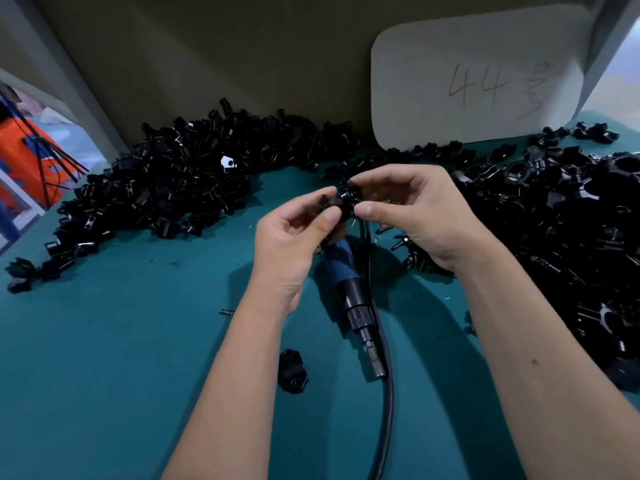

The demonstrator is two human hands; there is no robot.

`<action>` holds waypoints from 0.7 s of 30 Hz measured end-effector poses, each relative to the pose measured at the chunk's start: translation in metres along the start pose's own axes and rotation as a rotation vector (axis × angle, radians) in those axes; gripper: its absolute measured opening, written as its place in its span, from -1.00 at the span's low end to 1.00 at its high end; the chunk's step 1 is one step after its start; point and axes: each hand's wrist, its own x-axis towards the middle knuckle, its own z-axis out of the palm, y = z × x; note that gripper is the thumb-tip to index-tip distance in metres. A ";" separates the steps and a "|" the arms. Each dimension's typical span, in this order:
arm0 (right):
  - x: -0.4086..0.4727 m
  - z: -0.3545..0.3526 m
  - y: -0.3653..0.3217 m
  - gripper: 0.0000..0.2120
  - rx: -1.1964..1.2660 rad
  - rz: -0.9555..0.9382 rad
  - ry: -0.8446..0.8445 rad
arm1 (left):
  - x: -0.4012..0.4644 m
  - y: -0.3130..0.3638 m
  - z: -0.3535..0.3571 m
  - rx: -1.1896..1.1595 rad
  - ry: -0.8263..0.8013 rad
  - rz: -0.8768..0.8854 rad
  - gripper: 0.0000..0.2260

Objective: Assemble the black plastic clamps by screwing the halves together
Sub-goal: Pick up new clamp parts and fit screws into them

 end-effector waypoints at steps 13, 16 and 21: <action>-0.001 -0.009 0.002 -0.72 -0.039 0.080 -0.005 | -0.005 0.000 0.023 -0.103 0.002 -0.071 -0.82; -0.001 -0.009 0.000 -0.75 -0.053 0.100 -0.001 | -0.005 0.001 0.023 -0.108 0.010 -0.073 -0.78; -0.003 -0.014 -0.004 -0.79 -0.311 0.124 0.201 | -0.004 0.005 0.022 -0.167 0.079 -0.085 -0.81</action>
